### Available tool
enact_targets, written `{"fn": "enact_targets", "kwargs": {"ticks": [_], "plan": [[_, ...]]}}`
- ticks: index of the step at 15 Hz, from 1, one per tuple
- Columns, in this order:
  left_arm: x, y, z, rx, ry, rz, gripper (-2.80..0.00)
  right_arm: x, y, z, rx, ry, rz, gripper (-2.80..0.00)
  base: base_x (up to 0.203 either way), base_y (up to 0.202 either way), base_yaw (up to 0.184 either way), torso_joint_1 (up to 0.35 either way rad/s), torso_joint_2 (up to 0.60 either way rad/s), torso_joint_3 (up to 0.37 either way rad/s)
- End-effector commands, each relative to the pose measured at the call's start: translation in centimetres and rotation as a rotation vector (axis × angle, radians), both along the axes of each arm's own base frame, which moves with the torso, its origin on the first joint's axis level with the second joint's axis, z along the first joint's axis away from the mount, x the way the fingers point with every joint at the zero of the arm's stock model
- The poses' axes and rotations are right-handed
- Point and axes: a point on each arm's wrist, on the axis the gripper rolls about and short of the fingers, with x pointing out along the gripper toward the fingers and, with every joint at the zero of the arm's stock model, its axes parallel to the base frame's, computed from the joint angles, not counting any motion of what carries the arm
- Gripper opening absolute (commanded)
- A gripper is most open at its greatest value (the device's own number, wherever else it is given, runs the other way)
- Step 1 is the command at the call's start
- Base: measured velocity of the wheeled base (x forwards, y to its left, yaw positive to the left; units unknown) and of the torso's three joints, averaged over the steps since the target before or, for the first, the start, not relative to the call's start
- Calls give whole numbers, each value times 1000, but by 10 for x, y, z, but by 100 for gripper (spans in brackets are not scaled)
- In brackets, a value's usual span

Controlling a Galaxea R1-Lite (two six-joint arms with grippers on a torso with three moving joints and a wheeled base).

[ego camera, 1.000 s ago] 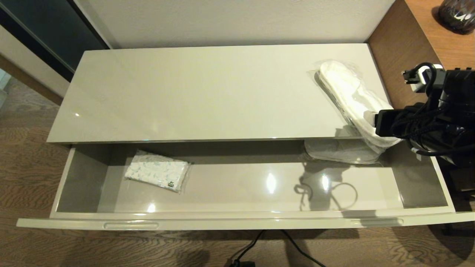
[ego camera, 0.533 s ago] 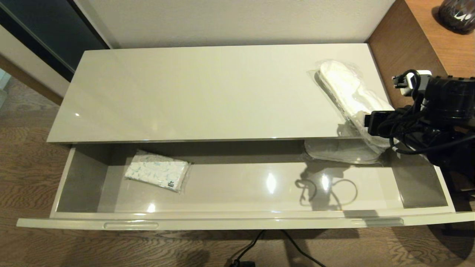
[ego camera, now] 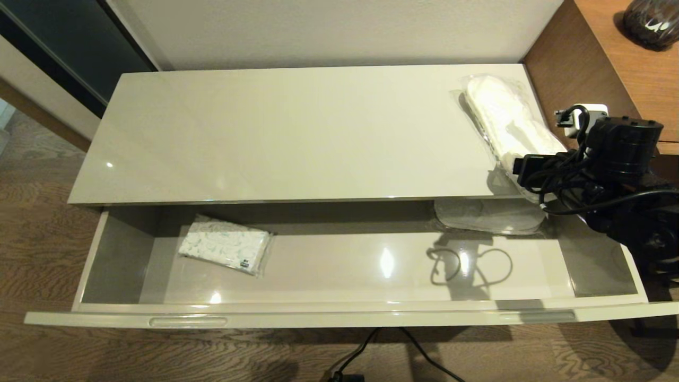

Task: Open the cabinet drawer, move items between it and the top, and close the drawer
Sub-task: Take out the disposable slippers from the drawer

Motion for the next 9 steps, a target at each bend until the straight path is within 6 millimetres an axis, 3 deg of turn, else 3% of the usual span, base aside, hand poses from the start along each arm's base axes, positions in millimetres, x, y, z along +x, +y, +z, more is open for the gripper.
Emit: {"fn": "enact_targets", "kwargs": {"ticks": [1, 4, 9], "plan": [[0, 0, 0, 0, 2, 1, -280, 2, 0, -7, 37, 54, -3, 0, 0, 0, 0, 0, 0, 0], [0, 0, 0, 0, 2, 1, -280, -9, -1, 2, 87, 110, 54, 0, 0, 0, 0, 0, 0, 0], [0, 0, 0, 0, 2, 1, -280, -13, 0, -1, 117, 156, 89, 0, 0, 0, 0, 0, 0, 0]]}}
